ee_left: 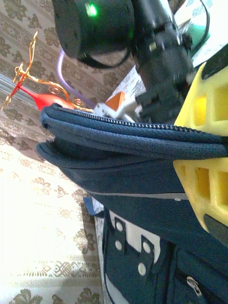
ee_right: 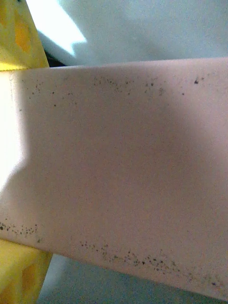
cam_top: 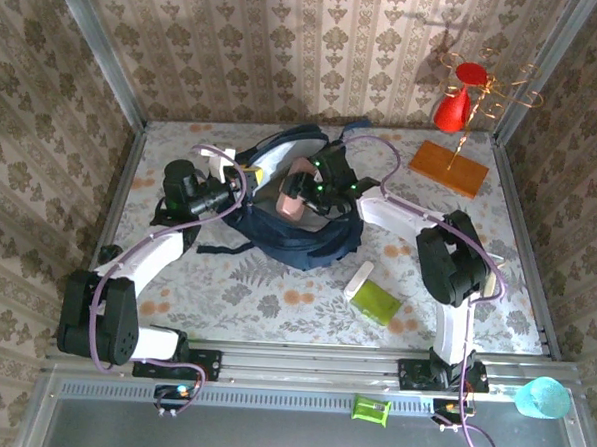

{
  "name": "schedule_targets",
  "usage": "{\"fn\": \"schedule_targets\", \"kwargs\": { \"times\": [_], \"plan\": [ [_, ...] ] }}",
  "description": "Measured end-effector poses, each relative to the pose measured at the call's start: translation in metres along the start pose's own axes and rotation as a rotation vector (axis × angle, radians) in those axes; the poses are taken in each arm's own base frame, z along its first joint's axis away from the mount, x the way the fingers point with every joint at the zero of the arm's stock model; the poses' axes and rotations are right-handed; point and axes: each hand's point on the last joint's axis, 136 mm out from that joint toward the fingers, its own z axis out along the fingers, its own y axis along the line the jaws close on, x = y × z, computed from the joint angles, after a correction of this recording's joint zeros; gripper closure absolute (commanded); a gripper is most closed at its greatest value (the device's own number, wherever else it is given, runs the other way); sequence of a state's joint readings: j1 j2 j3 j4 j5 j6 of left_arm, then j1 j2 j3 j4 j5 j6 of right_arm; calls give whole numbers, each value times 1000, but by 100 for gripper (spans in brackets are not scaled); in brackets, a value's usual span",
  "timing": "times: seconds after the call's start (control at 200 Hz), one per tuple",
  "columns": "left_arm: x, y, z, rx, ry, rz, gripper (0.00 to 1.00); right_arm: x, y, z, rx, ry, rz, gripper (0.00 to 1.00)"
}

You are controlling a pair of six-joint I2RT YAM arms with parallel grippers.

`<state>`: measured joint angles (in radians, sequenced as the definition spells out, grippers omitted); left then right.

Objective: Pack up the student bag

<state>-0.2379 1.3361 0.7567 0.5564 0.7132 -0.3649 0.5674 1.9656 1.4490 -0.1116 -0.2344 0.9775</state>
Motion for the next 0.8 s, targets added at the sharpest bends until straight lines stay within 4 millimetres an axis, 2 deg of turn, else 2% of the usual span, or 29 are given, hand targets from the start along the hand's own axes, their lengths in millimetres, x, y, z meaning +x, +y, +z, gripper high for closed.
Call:
{"fn": "schedule_targets", "kwargs": {
  "times": [0.19, 0.34, 0.475, 0.635, 0.8],
  "plan": [
    [0, -5, 1, 28, -2, -31, 100, -14, -20, 25, 53, -98, 106, 32],
    [-1, -6, 2, 36, -7, -33, 100, -16, -8, 25, 47, -125, 102, 23],
    [-1, -6, 2, 36, -9, -31, 100, -10, -1, 23, 44, -117, 56, 19],
    [2, -3, 4, 34, -1, -38, 100, -3, 1, -3, 39, -118, -15, 15],
    [7, 1, 7, 31, 10, -48, 100, -8, 24, -35, -22, -138, -96, 6]
  ]
}}
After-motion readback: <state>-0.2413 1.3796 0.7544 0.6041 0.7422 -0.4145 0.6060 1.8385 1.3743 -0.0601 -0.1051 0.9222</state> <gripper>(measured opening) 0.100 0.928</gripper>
